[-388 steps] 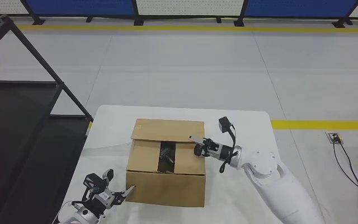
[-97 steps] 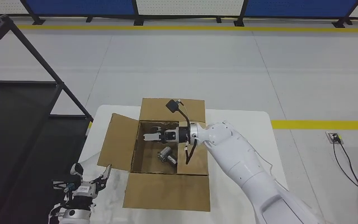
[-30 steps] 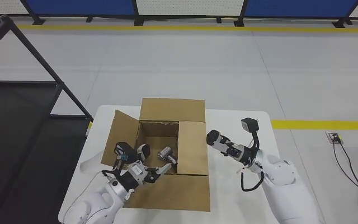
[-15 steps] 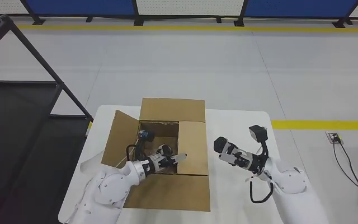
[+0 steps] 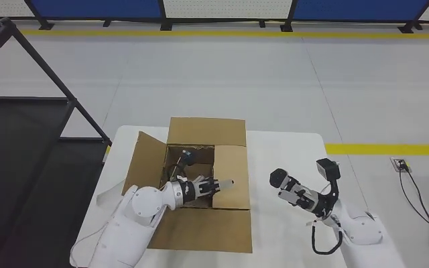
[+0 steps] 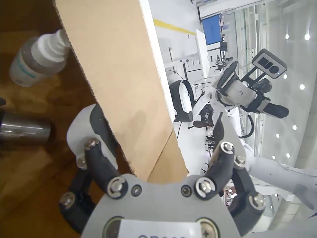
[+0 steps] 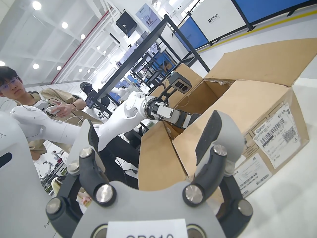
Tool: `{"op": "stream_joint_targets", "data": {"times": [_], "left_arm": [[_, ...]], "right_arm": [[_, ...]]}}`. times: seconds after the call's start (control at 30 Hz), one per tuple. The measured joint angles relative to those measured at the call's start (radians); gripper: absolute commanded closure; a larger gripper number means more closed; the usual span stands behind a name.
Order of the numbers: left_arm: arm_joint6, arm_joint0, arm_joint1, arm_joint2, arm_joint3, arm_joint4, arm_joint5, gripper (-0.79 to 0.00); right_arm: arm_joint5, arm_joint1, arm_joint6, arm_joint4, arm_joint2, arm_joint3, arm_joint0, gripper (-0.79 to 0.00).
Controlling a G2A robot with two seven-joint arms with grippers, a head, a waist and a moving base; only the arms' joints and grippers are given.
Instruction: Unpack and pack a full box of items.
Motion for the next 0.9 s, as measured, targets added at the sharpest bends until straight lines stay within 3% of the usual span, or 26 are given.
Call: {"op": "stream_joint_targets", "data": {"times": [0.17, 0.5, 0.9], "left_arm": [[0.035, 0.003, -0.001, 0.004, -0.030, -0.021, -0.027, -0.785], [0.152, 0.031, -0.003, 0.037, -0.201, 0.081, -0.026, -0.785], [0.270, -0.125, -0.067, 0.234, -0.059, 0.105, -0.022, -0.785]], "right_arm": [[-0.014, 0.014, -0.014, 0.012, 0.006, -0.005, -0.018, -0.785], [-0.050, 0.037, -0.050, 0.040, 0.012, -0.005, -0.036, -0.785], [-0.114, 0.067, -0.147, 0.111, 0.145, -0.043, -0.171, -0.785]]}}
